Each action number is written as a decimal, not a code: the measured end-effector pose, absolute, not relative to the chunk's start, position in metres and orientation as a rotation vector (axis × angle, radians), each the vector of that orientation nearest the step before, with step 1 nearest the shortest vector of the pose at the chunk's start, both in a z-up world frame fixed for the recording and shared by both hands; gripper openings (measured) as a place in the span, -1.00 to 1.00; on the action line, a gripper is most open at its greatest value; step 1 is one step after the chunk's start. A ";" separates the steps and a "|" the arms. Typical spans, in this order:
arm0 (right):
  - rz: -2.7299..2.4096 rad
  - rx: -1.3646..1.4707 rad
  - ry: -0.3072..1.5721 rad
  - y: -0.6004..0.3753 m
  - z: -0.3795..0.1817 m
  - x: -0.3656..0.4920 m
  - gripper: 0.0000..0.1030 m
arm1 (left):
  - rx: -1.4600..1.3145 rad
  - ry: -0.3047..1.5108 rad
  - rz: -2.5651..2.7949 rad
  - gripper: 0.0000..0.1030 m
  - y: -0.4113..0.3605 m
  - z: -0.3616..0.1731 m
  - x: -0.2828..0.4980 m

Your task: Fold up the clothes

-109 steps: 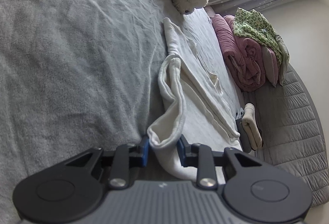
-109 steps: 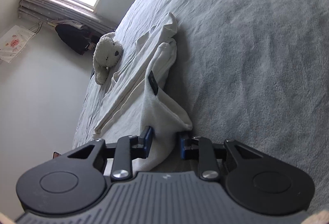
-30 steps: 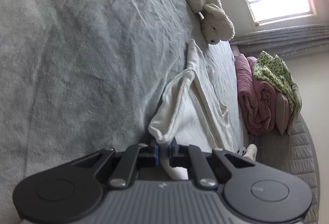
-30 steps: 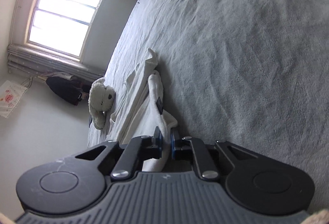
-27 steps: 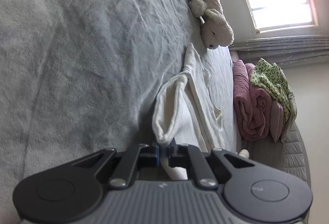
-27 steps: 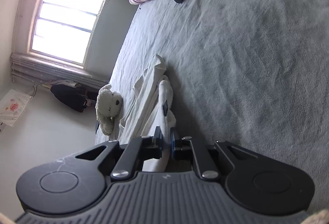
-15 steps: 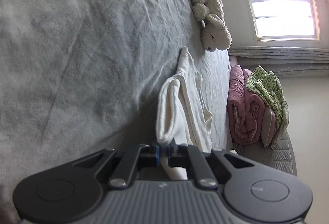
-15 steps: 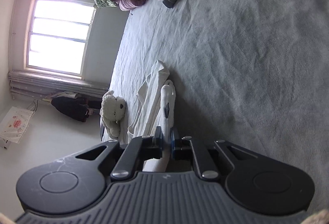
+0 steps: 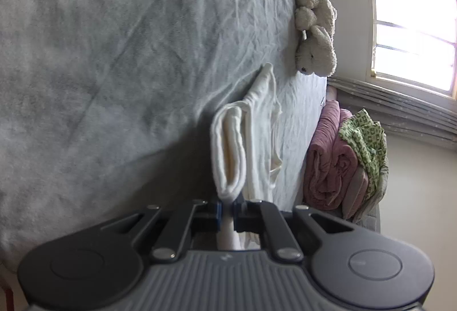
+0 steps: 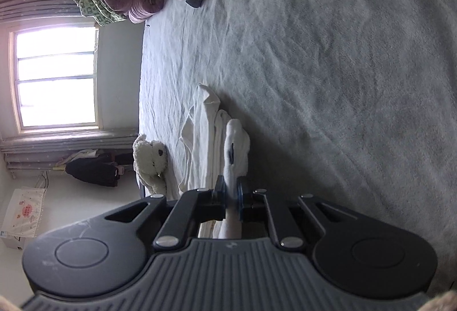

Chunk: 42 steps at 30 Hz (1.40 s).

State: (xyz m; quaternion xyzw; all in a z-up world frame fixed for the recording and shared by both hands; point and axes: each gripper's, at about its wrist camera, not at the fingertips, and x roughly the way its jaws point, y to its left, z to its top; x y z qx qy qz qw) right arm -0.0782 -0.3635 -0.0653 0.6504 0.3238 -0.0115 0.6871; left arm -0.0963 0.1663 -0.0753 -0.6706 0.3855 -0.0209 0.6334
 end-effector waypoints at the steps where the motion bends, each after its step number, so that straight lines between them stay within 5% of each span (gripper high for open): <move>1: -0.022 1.460 0.715 -0.363 -0.061 -0.074 -0.79 | -1.547 0.871 -0.052 -0.87 0.166 -0.072 -0.092; 21: -0.114 1.440 0.675 -0.351 -0.040 0.060 -0.79 | -1.600 0.769 0.034 -0.86 0.154 -0.044 0.031; 34: -0.051 1.312 0.702 -0.343 -0.097 0.124 -0.73 | -1.444 0.783 0.076 -0.84 0.153 -0.106 0.098; 39: -0.017 1.335 0.681 -0.348 -0.101 0.115 -0.68 | -1.426 0.737 0.039 -0.68 0.153 -0.104 0.094; 42: -0.009 1.321 0.661 -0.349 -0.096 0.109 -0.47 | -1.389 0.695 0.031 -0.41 0.149 -0.096 0.091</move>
